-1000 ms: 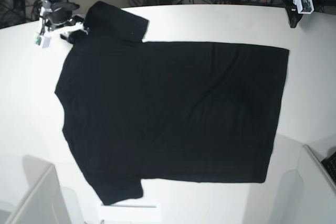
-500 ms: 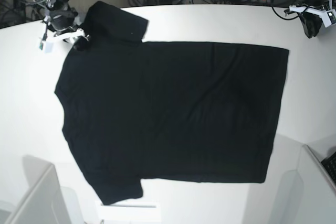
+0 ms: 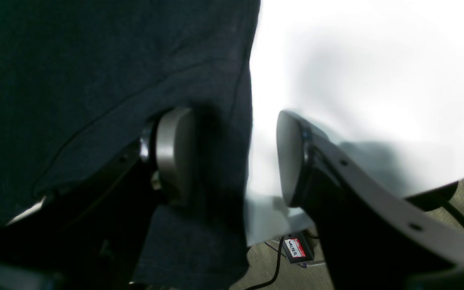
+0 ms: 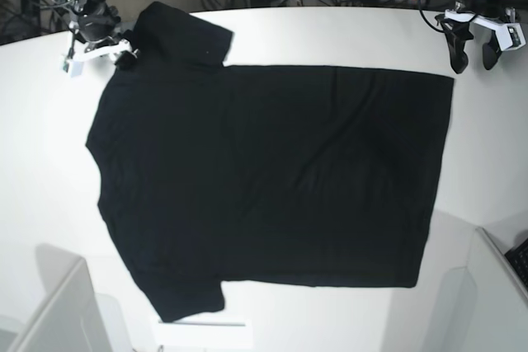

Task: Fold the T-shirt properly
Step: 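Move both grippers down to the shoulder corners of the black T-shirt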

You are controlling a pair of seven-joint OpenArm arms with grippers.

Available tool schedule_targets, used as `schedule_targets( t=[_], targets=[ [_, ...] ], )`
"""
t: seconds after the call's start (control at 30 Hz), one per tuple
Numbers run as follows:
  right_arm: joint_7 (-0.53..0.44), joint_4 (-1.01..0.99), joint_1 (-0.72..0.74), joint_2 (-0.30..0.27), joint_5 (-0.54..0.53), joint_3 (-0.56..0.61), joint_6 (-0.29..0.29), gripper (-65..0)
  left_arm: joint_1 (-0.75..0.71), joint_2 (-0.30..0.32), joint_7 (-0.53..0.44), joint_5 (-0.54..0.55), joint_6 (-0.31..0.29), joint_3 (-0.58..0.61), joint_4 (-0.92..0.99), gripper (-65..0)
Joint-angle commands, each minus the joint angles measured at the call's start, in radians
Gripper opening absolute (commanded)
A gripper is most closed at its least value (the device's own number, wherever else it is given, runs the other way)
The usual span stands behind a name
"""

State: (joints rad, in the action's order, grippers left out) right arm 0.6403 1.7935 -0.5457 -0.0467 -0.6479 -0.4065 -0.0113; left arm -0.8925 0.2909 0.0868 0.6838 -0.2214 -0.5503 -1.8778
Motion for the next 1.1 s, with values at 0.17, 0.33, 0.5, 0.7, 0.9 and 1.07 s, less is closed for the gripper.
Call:
schedule_targets(
  t=[0.17,0.33,0.5,0.7,0.9,1.07],
  targets=[
    [-0.004,0.015,-0.026,0.017,-0.008,0.008,0.006,-34.2,0.009,0.008,-0.012,0.009,-0.006,-0.009,-0.009,-21.6],
    [0.036,0.022,-0.038,0.018,-0.008,0.01,0.009,-34.2,0.086,-0.002,0.135,0.052,-0.008,-0.011,0.03,-21.6],
    [0.045,0.018,-0.038,0.021,-0.008,0.008,0.086,-34.5,0.146,-0.006,0.167,0.087,-0.008,-0.011,0.096,-21.6],
    [0.045,0.015,-0.038,0.018,-0.008,0.008,0.096,-34.5,0.178,-0.006,0.169,0.087,-0.008,-0.011,0.114,-21.6],
    [0.045,0.006,-0.035,0.018,-0.008,0.008,0.096,-44.9,0.197,-0.011,0.17,0.09,-0.008,-0.009,0.132,-21.6],
    [0.045,-0.06,-0.011,0.018,-0.008,0.001,0.096,-65.0,0.226,-0.026,0.17,0.09,-0.008,-0.011,0.215,-21.6]
  ],
)
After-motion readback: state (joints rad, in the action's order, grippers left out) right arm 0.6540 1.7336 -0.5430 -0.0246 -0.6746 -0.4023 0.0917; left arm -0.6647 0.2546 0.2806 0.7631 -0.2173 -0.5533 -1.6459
